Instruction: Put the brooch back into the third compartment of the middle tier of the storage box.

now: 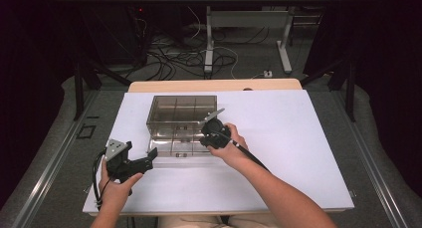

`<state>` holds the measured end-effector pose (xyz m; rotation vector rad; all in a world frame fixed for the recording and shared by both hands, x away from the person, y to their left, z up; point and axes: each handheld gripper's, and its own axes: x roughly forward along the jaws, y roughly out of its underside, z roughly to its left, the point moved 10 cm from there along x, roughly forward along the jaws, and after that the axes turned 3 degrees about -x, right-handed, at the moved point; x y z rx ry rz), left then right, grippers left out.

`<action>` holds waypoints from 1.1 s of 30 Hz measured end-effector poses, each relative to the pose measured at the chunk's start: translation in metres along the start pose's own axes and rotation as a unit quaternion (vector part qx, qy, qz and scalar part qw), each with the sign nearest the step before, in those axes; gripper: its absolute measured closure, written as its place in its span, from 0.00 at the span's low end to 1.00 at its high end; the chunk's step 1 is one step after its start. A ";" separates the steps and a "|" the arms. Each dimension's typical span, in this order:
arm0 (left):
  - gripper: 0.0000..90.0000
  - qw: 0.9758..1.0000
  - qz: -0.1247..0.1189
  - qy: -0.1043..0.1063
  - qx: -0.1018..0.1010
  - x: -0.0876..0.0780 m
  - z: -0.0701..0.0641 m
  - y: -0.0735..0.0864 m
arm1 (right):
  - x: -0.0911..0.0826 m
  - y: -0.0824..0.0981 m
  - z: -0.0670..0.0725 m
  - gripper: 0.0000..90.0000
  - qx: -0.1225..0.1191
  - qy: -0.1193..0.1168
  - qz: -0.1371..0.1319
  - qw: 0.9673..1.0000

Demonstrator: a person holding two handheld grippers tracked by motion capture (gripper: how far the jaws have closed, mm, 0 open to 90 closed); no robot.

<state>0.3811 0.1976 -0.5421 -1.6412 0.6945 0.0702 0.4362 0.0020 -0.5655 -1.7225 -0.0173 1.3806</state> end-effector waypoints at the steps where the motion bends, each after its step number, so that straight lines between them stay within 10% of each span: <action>1: 0.03 1.000 0.000 0.000 0.000 0.000 0.000 0.000 | 0.000 0.000 0.000 1.00 0.000 0.000 0.000 1.000; 33: 0.03 1.000 0.000 0.000 0.001 0.000 0.000 0.000 | -0.003 -0.001 -0.002 0.69 0.002 0.001 -0.011 1.000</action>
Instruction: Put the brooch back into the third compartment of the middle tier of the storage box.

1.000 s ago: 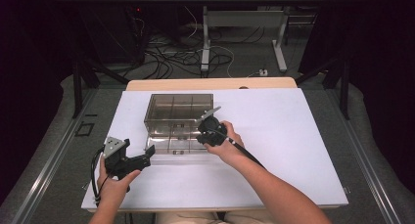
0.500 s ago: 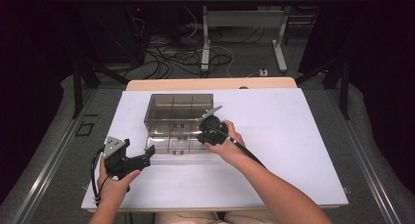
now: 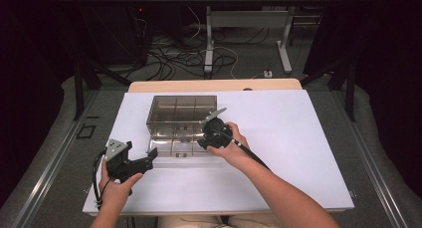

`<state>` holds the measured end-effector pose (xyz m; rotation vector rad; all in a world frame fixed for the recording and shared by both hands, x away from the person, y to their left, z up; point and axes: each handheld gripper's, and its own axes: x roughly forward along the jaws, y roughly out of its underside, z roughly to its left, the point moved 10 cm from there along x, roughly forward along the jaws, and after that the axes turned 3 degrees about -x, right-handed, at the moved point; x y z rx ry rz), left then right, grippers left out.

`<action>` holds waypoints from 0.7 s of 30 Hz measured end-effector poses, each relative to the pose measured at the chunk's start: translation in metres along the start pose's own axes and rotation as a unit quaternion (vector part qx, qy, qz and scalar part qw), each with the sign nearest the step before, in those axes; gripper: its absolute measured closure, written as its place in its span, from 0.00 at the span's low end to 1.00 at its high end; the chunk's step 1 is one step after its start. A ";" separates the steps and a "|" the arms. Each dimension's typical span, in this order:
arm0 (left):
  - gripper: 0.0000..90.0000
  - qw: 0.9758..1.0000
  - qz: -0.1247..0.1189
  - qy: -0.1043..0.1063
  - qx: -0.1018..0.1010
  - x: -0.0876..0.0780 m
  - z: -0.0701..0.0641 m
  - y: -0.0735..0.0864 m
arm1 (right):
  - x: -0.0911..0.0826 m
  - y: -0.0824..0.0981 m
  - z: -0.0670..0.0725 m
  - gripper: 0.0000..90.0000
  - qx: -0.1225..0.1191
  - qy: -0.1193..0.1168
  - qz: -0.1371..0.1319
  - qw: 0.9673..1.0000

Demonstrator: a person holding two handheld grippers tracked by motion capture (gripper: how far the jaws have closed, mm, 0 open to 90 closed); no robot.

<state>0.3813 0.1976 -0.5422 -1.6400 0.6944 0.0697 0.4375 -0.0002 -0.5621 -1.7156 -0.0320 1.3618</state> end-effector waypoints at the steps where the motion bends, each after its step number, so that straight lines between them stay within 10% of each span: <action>1: 0.03 1.000 0.000 0.000 0.000 0.000 0.000 0.000 | 0.000 0.000 -0.001 0.67 -0.004 0.004 -0.001 1.000; 21: 0.03 1.000 0.000 0.000 0.000 0.000 0.000 0.000 | -0.016 -0.003 -0.006 0.38 -0.012 0.037 -0.035 0.999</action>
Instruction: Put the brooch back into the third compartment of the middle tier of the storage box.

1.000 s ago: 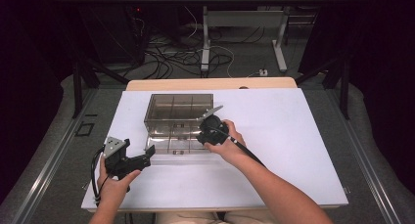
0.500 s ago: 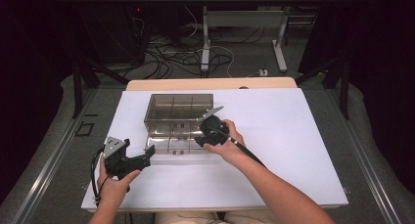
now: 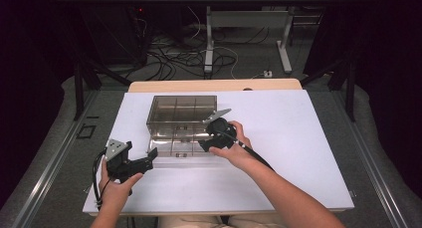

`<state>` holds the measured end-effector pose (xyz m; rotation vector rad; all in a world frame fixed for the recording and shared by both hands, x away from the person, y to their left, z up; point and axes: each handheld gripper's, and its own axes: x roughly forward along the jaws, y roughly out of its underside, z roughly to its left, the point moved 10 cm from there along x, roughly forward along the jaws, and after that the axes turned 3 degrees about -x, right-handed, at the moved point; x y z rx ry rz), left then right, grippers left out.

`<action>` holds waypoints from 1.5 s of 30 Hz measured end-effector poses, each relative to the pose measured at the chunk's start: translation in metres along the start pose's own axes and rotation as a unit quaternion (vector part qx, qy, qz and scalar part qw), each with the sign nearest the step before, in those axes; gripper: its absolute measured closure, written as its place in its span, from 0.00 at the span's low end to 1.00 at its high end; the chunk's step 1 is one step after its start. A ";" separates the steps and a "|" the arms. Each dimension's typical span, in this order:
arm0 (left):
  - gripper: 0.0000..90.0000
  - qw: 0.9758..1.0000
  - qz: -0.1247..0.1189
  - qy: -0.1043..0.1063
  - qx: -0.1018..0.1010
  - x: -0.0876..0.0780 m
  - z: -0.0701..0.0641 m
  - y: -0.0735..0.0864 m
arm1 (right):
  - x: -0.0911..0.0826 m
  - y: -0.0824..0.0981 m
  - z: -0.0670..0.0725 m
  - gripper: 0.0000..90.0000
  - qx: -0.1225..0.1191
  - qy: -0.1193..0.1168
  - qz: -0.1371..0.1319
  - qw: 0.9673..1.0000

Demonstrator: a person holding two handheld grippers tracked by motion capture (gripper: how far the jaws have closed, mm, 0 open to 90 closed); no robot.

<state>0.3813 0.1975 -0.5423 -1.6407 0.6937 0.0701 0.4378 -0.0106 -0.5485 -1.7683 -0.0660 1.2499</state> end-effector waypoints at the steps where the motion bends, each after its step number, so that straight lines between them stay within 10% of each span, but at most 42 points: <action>1: 0.03 1.000 0.000 0.000 0.000 0.000 0.000 0.000 | -0.001 0.001 0.000 0.36 0.001 0.001 0.001 1.000; 23: 0.03 1.000 0.001 0.000 0.000 0.001 -0.001 0.000 | -0.024 0.005 -0.018 0.00 0.023 0.025 -0.032 0.999; 45: 0.03 1.000 0.002 0.000 0.000 0.001 -0.001 0.001 | -0.051 0.028 -0.050 0.00 0.056 0.078 -0.039 0.995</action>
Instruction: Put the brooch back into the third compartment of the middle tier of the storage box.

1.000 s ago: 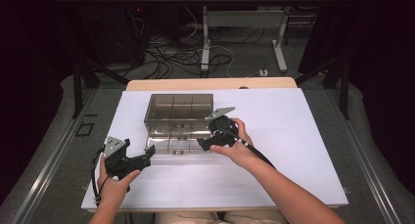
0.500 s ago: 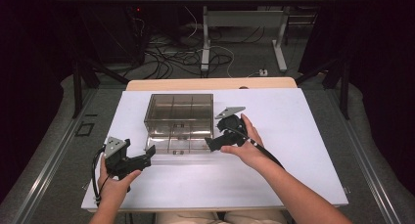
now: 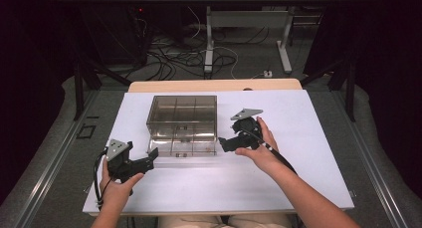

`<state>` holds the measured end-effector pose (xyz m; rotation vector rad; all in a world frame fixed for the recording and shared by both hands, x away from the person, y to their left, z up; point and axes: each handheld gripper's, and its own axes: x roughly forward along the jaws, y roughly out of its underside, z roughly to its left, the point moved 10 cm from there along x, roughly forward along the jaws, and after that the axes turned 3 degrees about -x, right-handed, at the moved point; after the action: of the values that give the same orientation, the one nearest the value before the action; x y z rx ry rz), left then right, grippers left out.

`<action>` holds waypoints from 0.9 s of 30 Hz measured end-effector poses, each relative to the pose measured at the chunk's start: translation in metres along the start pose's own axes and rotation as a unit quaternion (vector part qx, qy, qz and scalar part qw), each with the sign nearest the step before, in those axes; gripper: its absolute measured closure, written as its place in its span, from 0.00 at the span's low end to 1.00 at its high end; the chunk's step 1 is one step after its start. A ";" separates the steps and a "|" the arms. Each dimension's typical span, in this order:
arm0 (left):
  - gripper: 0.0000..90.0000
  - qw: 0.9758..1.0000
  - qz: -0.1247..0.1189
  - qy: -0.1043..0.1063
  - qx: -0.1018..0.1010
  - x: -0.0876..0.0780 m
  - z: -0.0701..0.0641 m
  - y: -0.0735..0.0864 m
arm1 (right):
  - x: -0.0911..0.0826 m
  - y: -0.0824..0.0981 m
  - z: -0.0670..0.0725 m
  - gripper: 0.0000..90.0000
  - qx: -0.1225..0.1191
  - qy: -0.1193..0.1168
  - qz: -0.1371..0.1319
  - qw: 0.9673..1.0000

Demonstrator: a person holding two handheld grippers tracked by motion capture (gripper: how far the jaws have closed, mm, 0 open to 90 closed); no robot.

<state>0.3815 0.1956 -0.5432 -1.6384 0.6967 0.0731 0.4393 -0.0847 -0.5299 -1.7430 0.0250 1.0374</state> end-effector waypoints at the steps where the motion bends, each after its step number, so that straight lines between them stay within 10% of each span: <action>1: 0.03 1.000 0.000 0.000 0.000 0.000 0.000 0.000 | -0.001 0.001 -0.003 0.00 0.002 0.004 -0.005 1.000; 27: 0.03 1.000 0.000 -0.003 0.000 0.001 -0.001 0.000 | -0.039 0.050 -0.064 0.00 0.060 0.053 -0.008 0.997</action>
<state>0.3816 0.1947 -0.5436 -1.6370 0.6923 0.0765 0.4317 -0.1740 -0.5388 -1.6839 0.1385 0.9126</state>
